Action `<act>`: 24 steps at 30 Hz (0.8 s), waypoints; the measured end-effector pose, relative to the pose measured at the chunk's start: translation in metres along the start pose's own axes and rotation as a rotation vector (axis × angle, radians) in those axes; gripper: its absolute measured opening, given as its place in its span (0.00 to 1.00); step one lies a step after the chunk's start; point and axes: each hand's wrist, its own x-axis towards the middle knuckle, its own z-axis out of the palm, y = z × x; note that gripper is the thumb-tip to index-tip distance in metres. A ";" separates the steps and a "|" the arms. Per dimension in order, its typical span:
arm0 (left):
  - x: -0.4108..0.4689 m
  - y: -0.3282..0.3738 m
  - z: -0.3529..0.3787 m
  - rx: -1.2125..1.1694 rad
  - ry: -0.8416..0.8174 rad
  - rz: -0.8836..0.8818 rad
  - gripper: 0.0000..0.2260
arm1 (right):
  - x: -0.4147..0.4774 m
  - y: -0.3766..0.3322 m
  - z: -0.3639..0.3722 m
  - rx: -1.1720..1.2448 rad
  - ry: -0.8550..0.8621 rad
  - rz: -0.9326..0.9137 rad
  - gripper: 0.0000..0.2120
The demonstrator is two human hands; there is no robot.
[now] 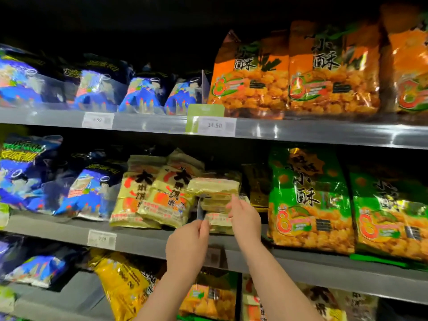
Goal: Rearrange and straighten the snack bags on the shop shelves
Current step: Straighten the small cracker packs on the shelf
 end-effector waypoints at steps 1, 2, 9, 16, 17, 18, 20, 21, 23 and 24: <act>0.004 -0.003 -0.001 -0.010 -0.004 0.007 0.20 | 0.005 -0.001 0.005 0.016 0.011 0.016 0.20; 0.008 -0.005 -0.001 -0.023 -0.008 0.016 0.20 | 0.010 -0.002 0.011 0.029 0.021 0.032 0.21; 0.019 -0.009 0.006 -0.124 -0.032 0.084 0.20 | 0.026 -0.001 0.028 0.105 0.180 0.142 0.20; 0.019 -0.017 0.012 -0.177 -0.092 0.096 0.21 | 0.028 -0.001 0.029 0.173 0.180 0.202 0.23; 0.019 -0.018 0.012 -0.183 -0.088 0.101 0.21 | 0.028 0.000 0.030 0.198 0.165 0.220 0.25; 0.019 -0.019 0.012 -0.188 -0.085 0.105 0.21 | 0.028 0.000 0.031 0.207 0.157 0.230 0.26; 0.019 -0.021 0.011 -0.189 -0.085 0.107 0.20 | 0.028 0.001 0.034 0.202 0.159 0.239 0.23; 0.018 -0.022 0.010 -0.184 -0.086 0.109 0.20 | 0.029 0.001 0.036 0.197 0.170 0.241 0.22; 0.017 -0.022 0.009 -0.182 -0.082 0.115 0.20 | 0.029 -0.001 0.040 0.186 0.192 0.248 0.20; 0.017 -0.022 0.008 -0.187 -0.078 0.117 0.20 | 0.027 0.000 0.042 0.177 0.197 0.250 0.19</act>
